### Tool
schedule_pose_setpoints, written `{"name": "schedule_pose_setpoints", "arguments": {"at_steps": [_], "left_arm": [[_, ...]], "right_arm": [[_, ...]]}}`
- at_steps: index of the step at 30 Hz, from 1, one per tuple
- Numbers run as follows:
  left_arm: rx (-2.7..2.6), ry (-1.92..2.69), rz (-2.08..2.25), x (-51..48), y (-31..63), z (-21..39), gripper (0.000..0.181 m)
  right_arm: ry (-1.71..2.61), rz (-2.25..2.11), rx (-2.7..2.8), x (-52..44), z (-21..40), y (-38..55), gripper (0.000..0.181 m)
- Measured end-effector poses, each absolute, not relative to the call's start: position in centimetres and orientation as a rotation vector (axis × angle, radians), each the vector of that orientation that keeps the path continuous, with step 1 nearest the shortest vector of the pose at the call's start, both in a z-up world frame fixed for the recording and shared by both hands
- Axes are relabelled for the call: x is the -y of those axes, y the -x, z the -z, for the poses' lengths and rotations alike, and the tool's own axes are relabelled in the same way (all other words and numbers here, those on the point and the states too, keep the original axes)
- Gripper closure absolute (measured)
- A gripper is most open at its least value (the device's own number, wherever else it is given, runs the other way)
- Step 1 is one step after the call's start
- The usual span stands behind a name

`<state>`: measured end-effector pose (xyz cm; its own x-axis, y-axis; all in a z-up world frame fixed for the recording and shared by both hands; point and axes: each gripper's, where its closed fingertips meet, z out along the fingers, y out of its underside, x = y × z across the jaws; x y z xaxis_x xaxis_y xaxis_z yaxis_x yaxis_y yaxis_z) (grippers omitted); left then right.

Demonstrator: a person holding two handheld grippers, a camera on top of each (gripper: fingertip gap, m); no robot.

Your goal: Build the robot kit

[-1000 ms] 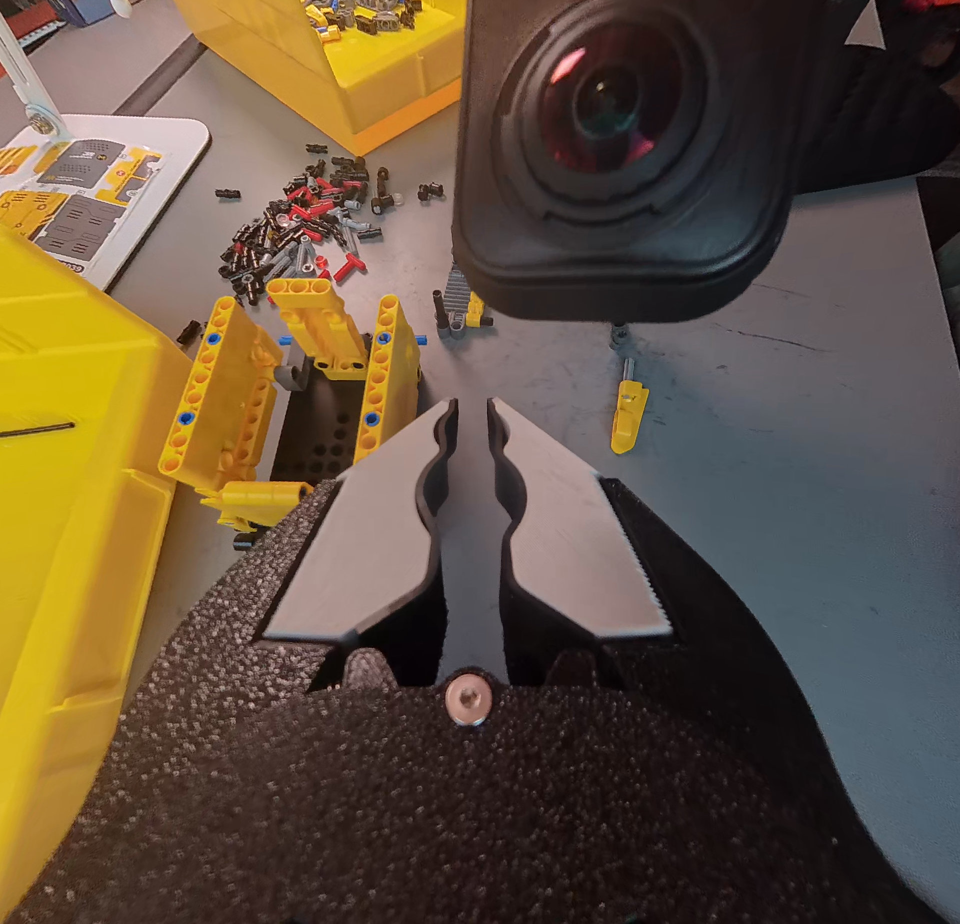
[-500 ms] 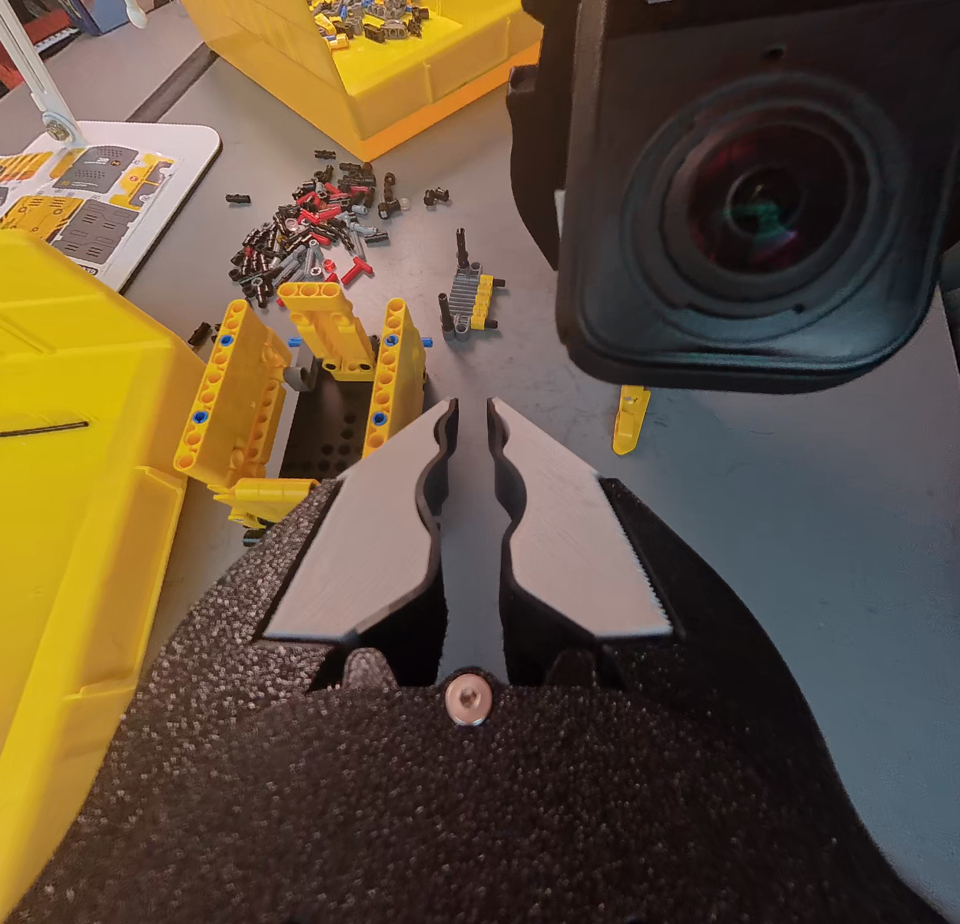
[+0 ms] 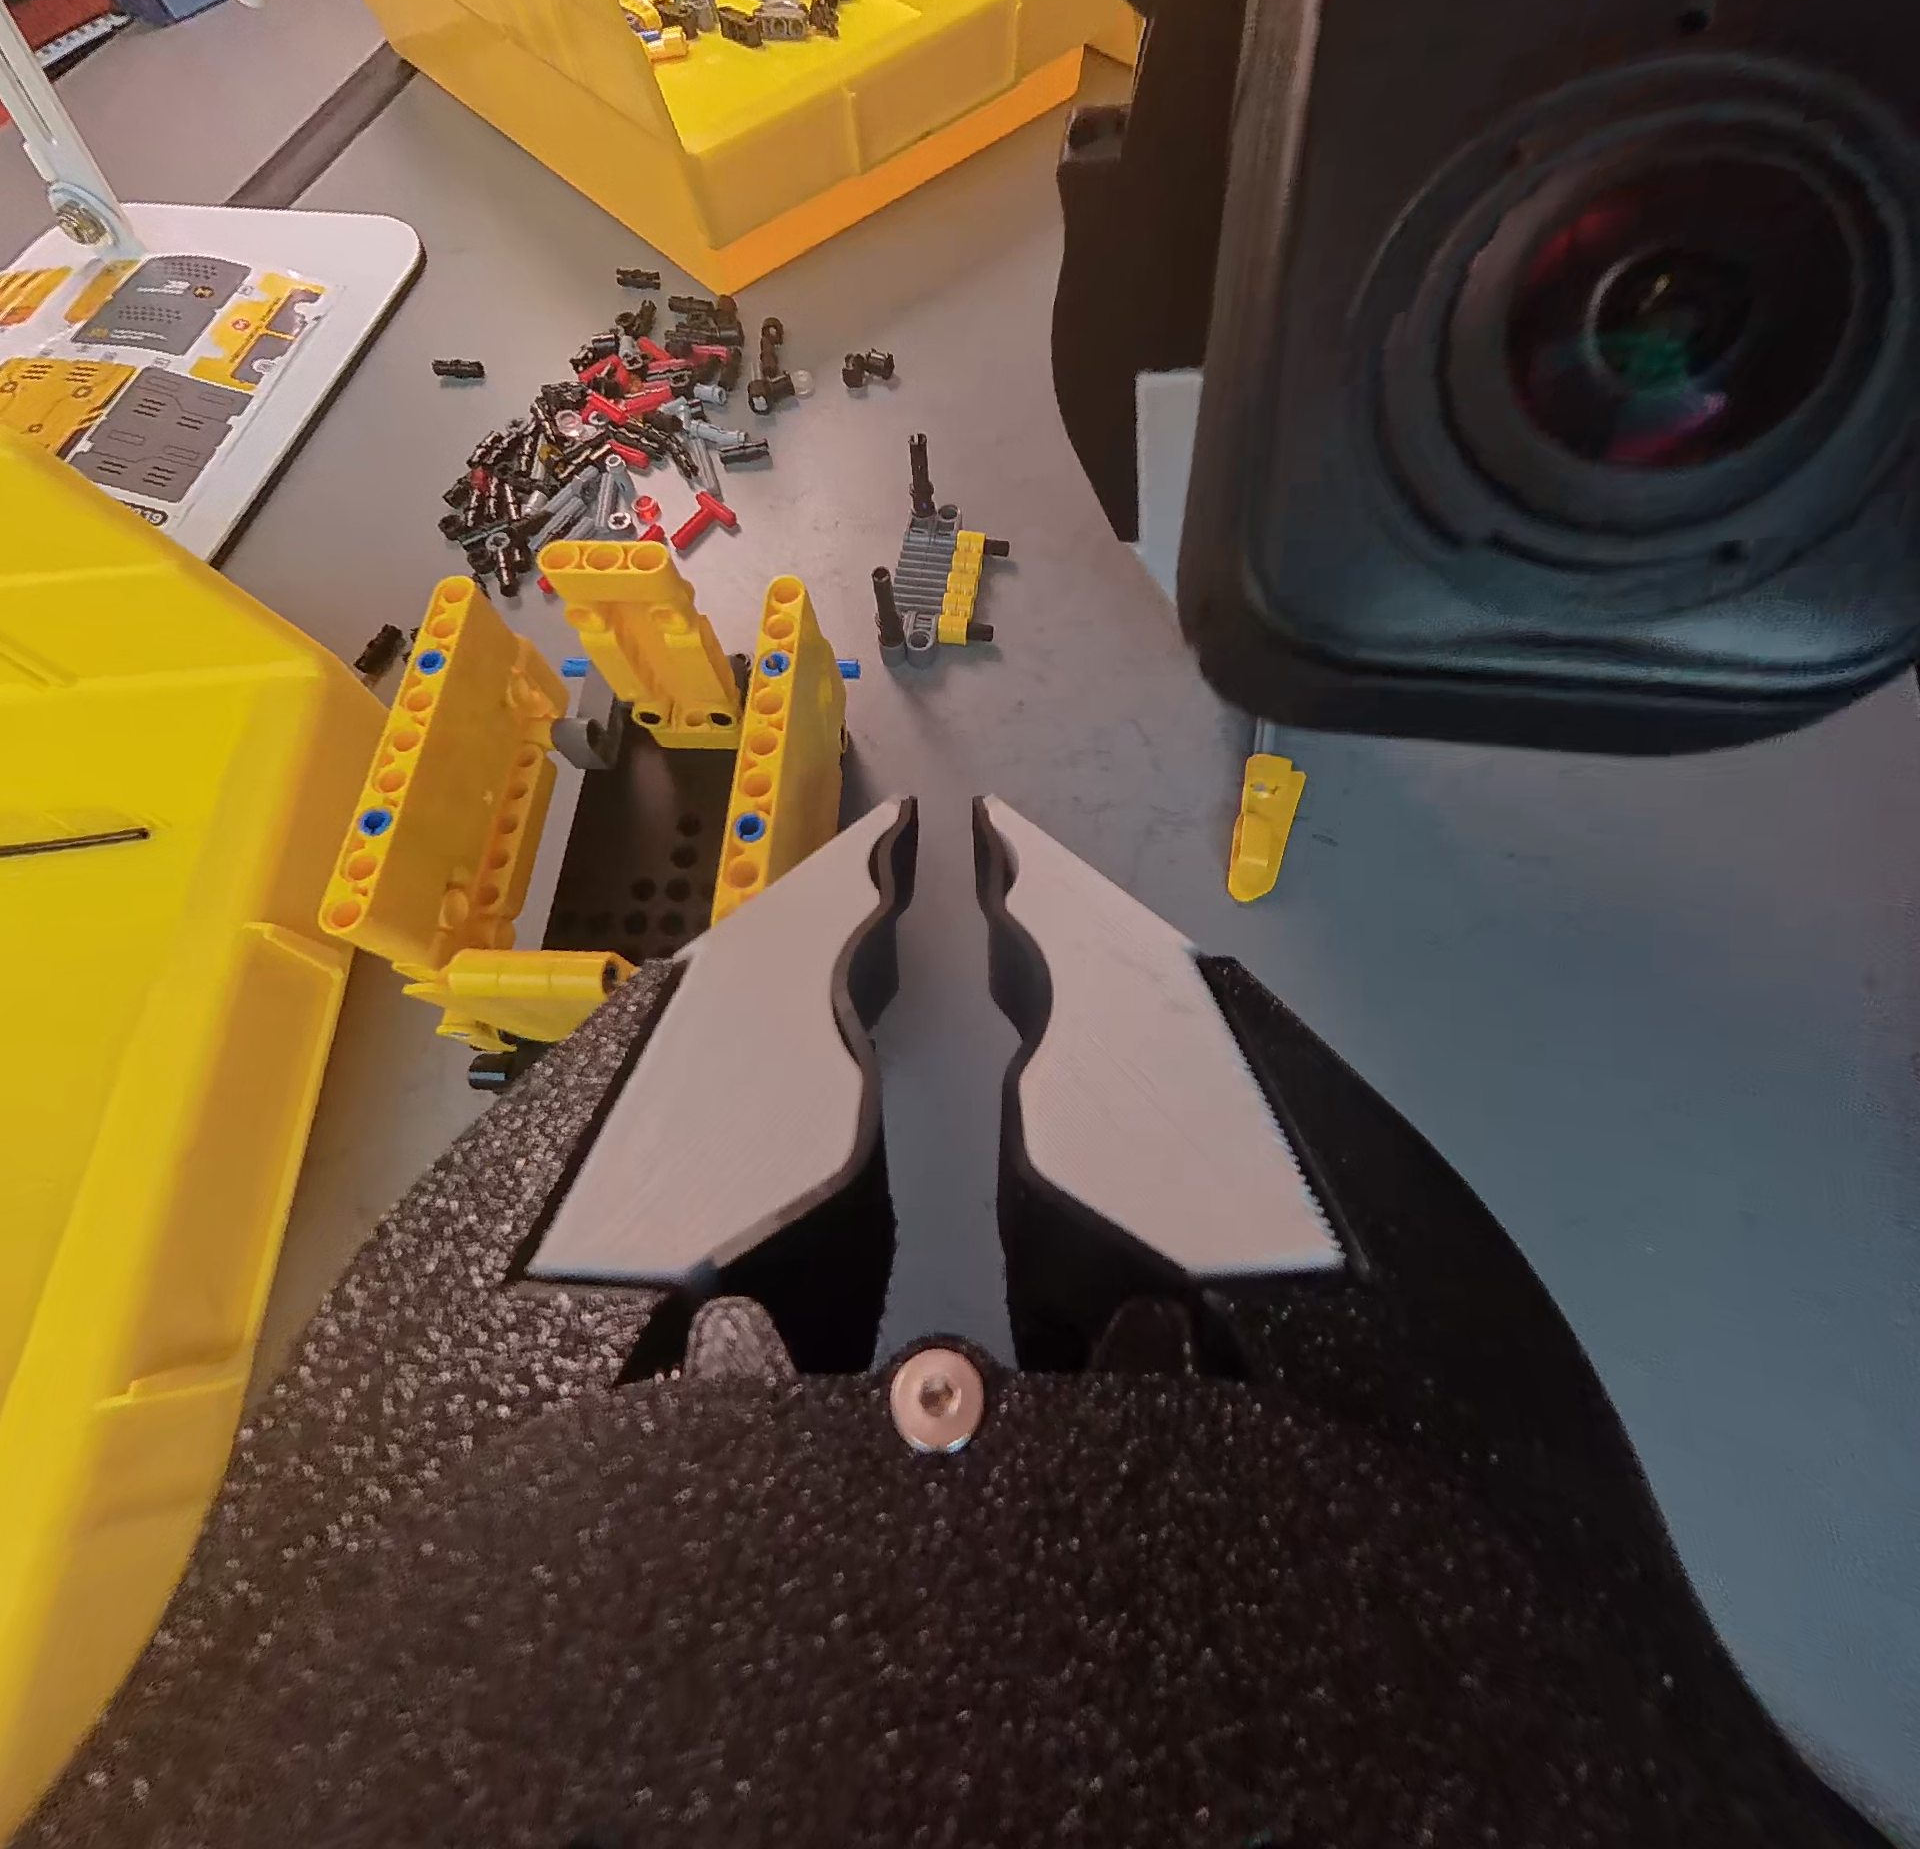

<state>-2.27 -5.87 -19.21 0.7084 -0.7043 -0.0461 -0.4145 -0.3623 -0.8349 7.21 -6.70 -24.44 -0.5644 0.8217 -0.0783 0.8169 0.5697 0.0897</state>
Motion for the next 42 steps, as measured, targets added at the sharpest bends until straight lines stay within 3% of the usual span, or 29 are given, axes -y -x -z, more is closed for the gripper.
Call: {"name": "schedule_pose_setpoints", "arguments": {"at_steps": [6, 14, 19, 31, 37, 42], "left_arm": [[-0.882, 1.969, 0.464, 6.3, 1.3, 19.0, 0.167], [-0.862, 1.811, 0.734, 7.9, -2.1, 16.1, 0.162], [-0.817, 1.68, 0.857, 8.9, -4.4, 13.6, 0.167], [-0.672, 1.661, 0.884, 7.7, -3.1, 12.9, 0.174], [-0.528, 1.641, 1.181, 7.5, -2.3, 12.5, 0.176], [-0.544, 1.609, 1.367, 8.6, -2.7, 11.9, 0.176]], "right_arm": [[-1.6, 0.394, -2.698, 6.5, 22.9, -6.5, 0.175], [-1.668, 1.809, -2.346, 8.8, 13.3, -4.2, 0.174], [-1.608, 2.278, -2.049, 8.8, 11.5, -3.6, 0.174], [-1.648, 2.5, -1.727, 7.8, 11.6, -1.3, 0.175], [-1.687, 2.483, -1.289, 7.2, 11.5, -0.4, 0.173], [-1.565, 2.522, -1.635, 7.5, 10.9, -1.9, 0.152]]}}
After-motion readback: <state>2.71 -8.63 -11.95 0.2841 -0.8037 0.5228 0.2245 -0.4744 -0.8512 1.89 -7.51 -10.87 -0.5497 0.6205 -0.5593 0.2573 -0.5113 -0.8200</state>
